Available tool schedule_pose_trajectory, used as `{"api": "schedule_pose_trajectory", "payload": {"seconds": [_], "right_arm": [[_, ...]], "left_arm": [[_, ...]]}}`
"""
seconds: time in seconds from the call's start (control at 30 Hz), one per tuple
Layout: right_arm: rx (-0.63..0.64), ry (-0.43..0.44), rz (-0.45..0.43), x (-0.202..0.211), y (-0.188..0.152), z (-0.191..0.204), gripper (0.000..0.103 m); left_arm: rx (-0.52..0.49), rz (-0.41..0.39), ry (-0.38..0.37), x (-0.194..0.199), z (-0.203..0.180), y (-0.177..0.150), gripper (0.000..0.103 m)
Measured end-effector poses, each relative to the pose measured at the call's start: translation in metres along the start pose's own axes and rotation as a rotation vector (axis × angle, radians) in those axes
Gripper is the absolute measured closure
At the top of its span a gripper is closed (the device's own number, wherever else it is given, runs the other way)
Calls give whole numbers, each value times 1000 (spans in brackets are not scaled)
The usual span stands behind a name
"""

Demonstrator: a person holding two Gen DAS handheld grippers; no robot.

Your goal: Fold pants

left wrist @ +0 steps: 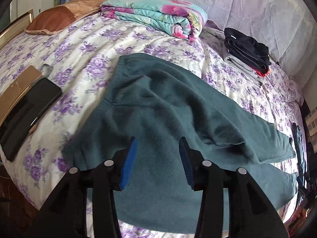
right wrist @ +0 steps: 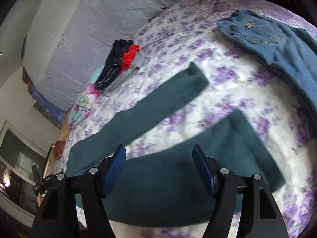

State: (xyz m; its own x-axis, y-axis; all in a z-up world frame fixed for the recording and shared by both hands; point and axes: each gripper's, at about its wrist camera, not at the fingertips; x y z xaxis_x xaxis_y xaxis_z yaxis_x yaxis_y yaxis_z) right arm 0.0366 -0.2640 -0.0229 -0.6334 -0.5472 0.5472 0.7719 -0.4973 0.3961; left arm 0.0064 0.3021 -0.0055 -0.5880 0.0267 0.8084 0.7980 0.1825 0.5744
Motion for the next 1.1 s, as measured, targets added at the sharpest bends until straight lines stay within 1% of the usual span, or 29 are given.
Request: {"api": "schedule_pose_trajectory", "payload": {"seconds": [0.07, 0.17, 0.23, 0.27, 0.33, 0.37, 0.4, 0.47, 0.53, 0.57, 0.63, 0.67, 0.7, 0.73, 0.8, 0.83, 0.87, 0.9, 0.93, 0.97, 1.0, 1.07, 1.1], "right_arm": [[39, 63, 91, -34, -3, 34, 32], [68, 145, 253, -91, -16, 77, 32], [68, 173, 344, -124, -26, 97, 32], [72, 168, 372, -138, -29, 106, 32], [134, 142, 377, -158, -27, 128, 32], [198, 106, 366, -168, -22, 141, 32], [264, 52, 341, -177, -17, 152, 33], [379, -59, 271, -197, 0, 166, 33], [455, -127, 267, -218, 18, 171, 37], [478, -145, 288, -228, 25, 172, 41], [540, -152, 366, -251, 33, 172, 41], [579, -171, 371, -259, 33, 171, 42], [624, -185, 398, -265, 32, 172, 41], [672, -192, 447, -274, 29, 171, 41], [765, -232, 460, -282, 18, 171, 41], [819, -245, 466, -283, 11, 170, 39], [874, -256, 453, -282, 5, 171, 39], [916, -260, 439, -279, 0, 173, 44], [934, -250, 441, -275, -2, 175, 52], [934, -237, 442, -271, -3, 176, 76], [933, -236, 430, -266, -2, 178, 97], [911, -231, 392, -258, 5, 179, 97], [894, -251, 367, -259, 13, 178, 97]], "left_arm": [[3, 10, -21, -9, -5, 3, 57], [0, 28, -63, -18, -16, 3, 57], [-35, 15, -62, -17, -24, 1, 56], [-49, 6, -48, -16, -26, 1, 56], [-56, -5, -8, -19, -27, 2, 46], [-53, -6, 0, -21, -25, 3, 46], [-48, -2, 5, -25, -22, 4, 46], [-25, -2, -1, -28, -14, 6, 45], [-2, -6, -20, -29, -7, 7, 45], [5, -10, -25, -29, -4, 9, 46], [18, -12, -24, -31, 4, 12, 45], [24, -9, -23, -33, 7, 14, 45], [29, -3, -24, -36, 11, 15, 45], [33, 4, -23, -40, 13, 17, 45], [30, 12, -8, -46, 15, 17, 45], [22, 10, 5, -47, 14, 17, 44], [11, 6, 21, -48, 12, 17, 42], [1, 2, 35, -50, 10, 17, 38], [-7, 1, 46, -51, 8, 17, 34], [-13, 1, 55, -53, 7, 17, 33], [-22, 3, 68, -55, 6, 18, 31], [-29, 3, 82, -57, 5, 19, 29], [-27, 4, 82, -57, 6, 20, 28]]}}
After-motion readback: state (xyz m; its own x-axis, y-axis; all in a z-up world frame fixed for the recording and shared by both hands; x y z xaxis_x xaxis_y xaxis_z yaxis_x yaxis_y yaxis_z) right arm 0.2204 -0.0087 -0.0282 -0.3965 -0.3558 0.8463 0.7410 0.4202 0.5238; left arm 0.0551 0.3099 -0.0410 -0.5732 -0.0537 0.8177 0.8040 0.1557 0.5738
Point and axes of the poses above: each gripper's, at about its wrist camera, not at the fingertips, and x roughly against the way its jaws point, z to its left, y to its top, and after that the axes turned 13 degrees about -x, right-handed
